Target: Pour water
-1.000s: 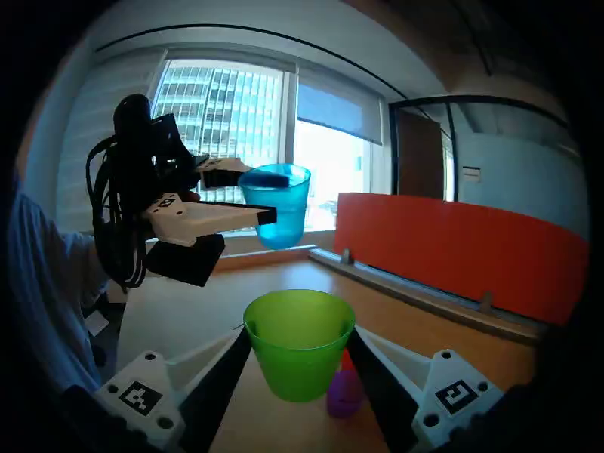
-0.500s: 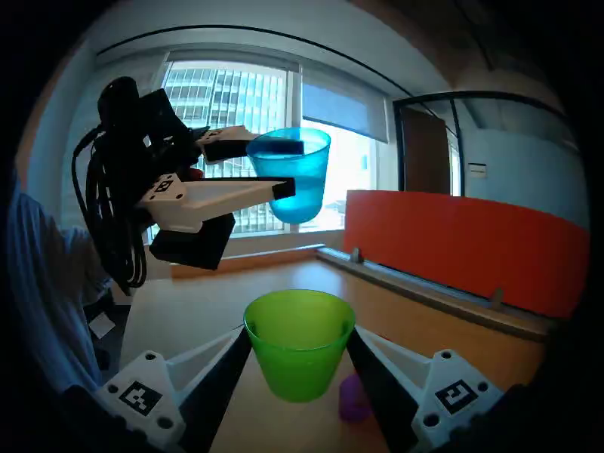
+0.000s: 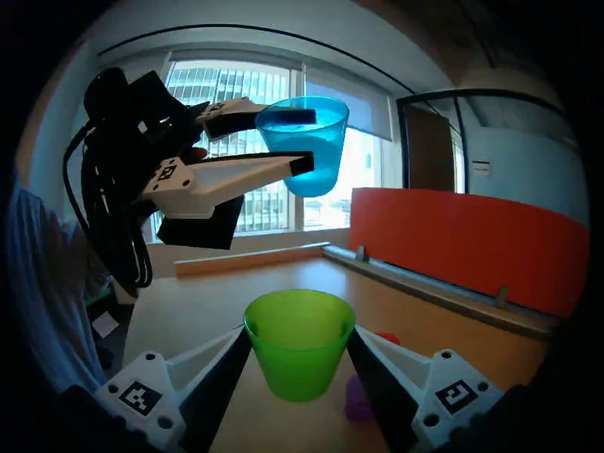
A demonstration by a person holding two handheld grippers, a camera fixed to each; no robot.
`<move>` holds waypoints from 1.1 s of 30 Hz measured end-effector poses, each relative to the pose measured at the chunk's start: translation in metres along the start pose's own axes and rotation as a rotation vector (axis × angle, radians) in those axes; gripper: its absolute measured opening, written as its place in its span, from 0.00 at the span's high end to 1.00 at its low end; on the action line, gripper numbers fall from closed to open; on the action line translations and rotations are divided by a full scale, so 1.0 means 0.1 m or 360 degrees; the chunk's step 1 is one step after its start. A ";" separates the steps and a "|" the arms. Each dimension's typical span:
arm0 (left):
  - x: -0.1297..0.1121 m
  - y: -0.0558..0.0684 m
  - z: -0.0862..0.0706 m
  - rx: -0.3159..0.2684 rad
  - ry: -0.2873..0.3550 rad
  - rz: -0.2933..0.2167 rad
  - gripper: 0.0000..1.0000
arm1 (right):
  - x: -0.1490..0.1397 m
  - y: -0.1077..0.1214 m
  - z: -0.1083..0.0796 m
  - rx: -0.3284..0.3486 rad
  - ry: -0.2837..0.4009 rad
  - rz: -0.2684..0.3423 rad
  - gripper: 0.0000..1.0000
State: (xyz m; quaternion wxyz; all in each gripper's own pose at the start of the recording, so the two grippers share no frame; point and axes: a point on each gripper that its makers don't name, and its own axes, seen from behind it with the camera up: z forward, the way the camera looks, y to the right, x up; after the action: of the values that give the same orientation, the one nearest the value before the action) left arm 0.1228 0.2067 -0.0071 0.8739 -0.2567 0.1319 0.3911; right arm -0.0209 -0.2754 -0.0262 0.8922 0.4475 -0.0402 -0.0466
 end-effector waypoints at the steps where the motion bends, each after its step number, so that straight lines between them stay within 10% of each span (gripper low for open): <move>1: 0.00 0.00 0.01 0.0002 0.0000 0.0014 0.16 | 0.00 0.00 0.00 0.0001 0.0001 0.0000 0.10; 33: 0.07 -0.07 0.06 0.0071 0.0016 0.0374 0.16 | 0.06 0.01 0.02 0.0003 0.0010 -0.0024 0.11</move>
State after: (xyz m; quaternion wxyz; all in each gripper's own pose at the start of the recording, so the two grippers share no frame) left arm 0.1325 0.2106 -0.0024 0.8269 -0.2218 0.1742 0.4865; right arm -0.0147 -0.2769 -0.0241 0.8915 0.4488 -0.0340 -0.0520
